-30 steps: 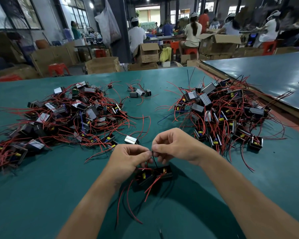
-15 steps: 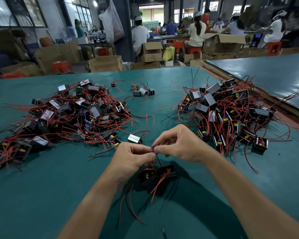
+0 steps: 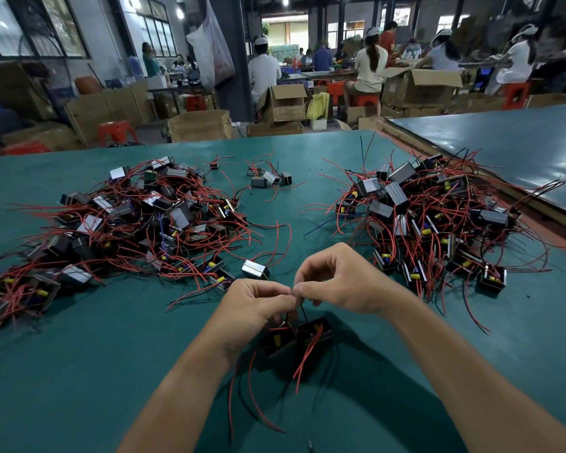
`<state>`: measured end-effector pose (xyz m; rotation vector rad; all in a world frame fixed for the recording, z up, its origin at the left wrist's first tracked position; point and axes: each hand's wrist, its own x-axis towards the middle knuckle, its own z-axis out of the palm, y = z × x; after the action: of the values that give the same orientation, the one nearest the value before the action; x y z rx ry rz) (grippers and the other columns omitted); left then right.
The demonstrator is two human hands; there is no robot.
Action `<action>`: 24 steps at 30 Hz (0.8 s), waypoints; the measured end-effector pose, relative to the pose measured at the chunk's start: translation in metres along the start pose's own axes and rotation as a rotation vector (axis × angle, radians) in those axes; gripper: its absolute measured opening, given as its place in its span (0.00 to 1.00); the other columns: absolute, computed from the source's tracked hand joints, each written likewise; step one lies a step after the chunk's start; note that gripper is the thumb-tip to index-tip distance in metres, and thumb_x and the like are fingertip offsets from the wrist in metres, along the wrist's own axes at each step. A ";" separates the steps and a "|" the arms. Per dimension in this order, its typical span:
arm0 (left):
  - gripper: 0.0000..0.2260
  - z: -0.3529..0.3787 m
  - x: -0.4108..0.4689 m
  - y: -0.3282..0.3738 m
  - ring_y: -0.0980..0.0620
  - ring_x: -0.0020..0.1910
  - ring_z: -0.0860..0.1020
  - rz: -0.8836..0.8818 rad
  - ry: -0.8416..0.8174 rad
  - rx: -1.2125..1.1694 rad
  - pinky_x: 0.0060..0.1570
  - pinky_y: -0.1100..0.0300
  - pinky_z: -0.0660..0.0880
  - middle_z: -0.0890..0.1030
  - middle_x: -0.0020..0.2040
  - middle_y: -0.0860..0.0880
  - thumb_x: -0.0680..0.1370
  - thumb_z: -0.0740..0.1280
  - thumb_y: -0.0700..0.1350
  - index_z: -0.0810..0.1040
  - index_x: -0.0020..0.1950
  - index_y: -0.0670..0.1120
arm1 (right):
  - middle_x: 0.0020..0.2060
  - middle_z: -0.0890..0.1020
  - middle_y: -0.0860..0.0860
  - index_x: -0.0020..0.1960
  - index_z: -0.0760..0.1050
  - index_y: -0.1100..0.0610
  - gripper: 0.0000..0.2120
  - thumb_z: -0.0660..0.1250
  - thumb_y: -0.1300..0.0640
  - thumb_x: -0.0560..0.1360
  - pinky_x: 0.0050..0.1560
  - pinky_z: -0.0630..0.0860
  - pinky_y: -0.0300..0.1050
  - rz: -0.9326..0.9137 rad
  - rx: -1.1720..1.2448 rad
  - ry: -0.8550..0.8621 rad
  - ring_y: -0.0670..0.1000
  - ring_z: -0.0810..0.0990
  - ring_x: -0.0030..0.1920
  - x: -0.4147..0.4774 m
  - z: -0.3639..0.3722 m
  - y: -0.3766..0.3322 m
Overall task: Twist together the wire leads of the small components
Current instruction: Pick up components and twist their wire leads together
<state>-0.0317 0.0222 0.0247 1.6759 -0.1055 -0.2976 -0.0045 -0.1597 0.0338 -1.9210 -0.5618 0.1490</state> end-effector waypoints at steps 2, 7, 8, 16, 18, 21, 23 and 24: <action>0.02 -0.003 -0.001 0.002 0.56 0.28 0.74 -0.066 -0.082 -0.091 0.29 0.68 0.71 0.81 0.31 0.45 0.68 0.74 0.37 0.86 0.38 0.42 | 0.33 0.84 0.52 0.42 0.83 0.61 0.06 0.70 0.69 0.74 0.38 0.77 0.39 -0.015 0.039 -0.086 0.47 0.79 0.34 -0.003 -0.007 -0.001; 0.04 -0.009 -0.002 0.004 0.57 0.28 0.76 -0.131 -0.251 -0.191 0.31 0.68 0.73 0.79 0.30 0.48 0.64 0.74 0.37 0.85 0.38 0.41 | 0.36 0.84 0.57 0.45 0.85 0.57 0.08 0.72 0.69 0.72 0.41 0.77 0.38 -0.017 0.162 -0.192 0.48 0.80 0.36 -0.009 -0.019 -0.001; 0.03 -0.009 -0.003 0.004 0.57 0.28 0.76 -0.132 -0.272 -0.197 0.32 0.68 0.73 0.79 0.30 0.48 0.65 0.73 0.38 0.85 0.37 0.42 | 0.36 0.84 0.57 0.45 0.85 0.58 0.08 0.72 0.69 0.72 0.41 0.77 0.38 -0.012 0.180 -0.198 0.48 0.80 0.35 -0.009 -0.019 -0.001; 0.03 -0.009 -0.004 0.004 0.59 0.27 0.74 -0.120 -0.368 -0.194 0.31 0.70 0.71 0.78 0.29 0.50 0.66 0.71 0.38 0.85 0.37 0.40 | 0.36 0.82 0.58 0.45 0.84 0.58 0.08 0.74 0.67 0.68 0.43 0.79 0.44 0.015 0.320 -0.258 0.57 0.78 0.39 -0.008 -0.011 0.000; 0.03 -0.008 -0.004 0.004 0.58 0.27 0.73 -0.124 -0.388 -0.201 0.31 0.69 0.70 0.77 0.29 0.50 0.66 0.71 0.38 0.84 0.37 0.40 | 0.36 0.82 0.59 0.45 0.85 0.55 0.09 0.75 0.66 0.67 0.43 0.79 0.43 0.013 0.321 -0.269 0.56 0.79 0.38 -0.009 -0.012 -0.001; 0.04 -0.009 -0.004 0.004 0.58 0.27 0.72 -0.130 -0.416 -0.212 0.30 0.69 0.70 0.77 0.28 0.50 0.66 0.70 0.38 0.84 0.37 0.40 | 0.36 0.83 0.53 0.47 0.86 0.55 0.12 0.73 0.68 0.69 0.42 0.78 0.40 0.000 0.327 -0.297 0.50 0.80 0.36 -0.010 -0.015 0.000; 0.03 -0.010 -0.004 0.003 0.58 0.27 0.72 -0.129 -0.406 -0.210 0.30 0.68 0.70 0.77 0.28 0.50 0.67 0.71 0.39 0.85 0.37 0.41 | 0.36 0.84 0.53 0.47 0.85 0.56 0.11 0.73 0.68 0.70 0.42 0.79 0.40 0.003 0.314 -0.272 0.49 0.81 0.36 -0.009 -0.015 0.001; 0.03 -0.010 -0.003 0.002 0.58 0.27 0.73 -0.123 -0.393 -0.205 0.30 0.68 0.71 0.77 0.29 0.50 0.67 0.71 0.39 0.85 0.37 0.41 | 0.35 0.84 0.54 0.45 0.85 0.56 0.09 0.73 0.68 0.70 0.42 0.79 0.41 0.000 0.299 -0.248 0.50 0.81 0.35 -0.008 -0.016 0.001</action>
<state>-0.0316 0.0325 0.0283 1.4062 -0.2566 -0.7062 -0.0059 -0.1766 0.0384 -1.6207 -0.6639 0.4514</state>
